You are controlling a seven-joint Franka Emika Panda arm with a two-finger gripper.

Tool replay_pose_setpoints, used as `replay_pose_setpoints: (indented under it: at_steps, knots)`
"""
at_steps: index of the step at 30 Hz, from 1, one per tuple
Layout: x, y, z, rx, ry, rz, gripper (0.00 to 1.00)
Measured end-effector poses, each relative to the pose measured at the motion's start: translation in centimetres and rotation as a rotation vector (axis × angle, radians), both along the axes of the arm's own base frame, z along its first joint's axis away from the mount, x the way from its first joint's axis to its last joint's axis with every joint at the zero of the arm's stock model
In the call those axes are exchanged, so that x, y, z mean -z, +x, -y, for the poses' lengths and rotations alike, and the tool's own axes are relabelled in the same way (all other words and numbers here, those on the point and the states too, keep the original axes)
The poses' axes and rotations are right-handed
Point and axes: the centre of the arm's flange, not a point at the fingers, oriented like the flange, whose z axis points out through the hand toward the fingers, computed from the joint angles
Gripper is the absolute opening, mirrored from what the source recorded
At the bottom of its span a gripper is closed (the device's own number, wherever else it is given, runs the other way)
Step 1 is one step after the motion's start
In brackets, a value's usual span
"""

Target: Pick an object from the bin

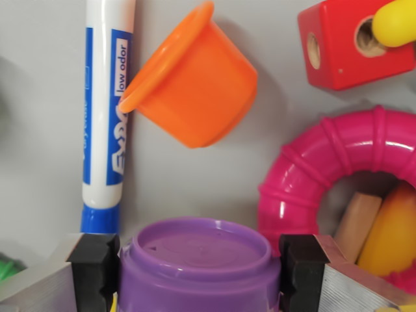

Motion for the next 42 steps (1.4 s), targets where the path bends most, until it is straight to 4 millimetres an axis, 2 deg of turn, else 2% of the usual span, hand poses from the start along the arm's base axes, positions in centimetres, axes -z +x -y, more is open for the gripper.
replay_pose_setpoints:
  at_steps: [12, 42]
  knots:
    - [-4.3, -0.1, 0.0, -0.001, 0.0, -0.003, 0.0]
    - [-16.8, -0.5, -0.2, -0.005, -0.001, -0.017, 0.0]
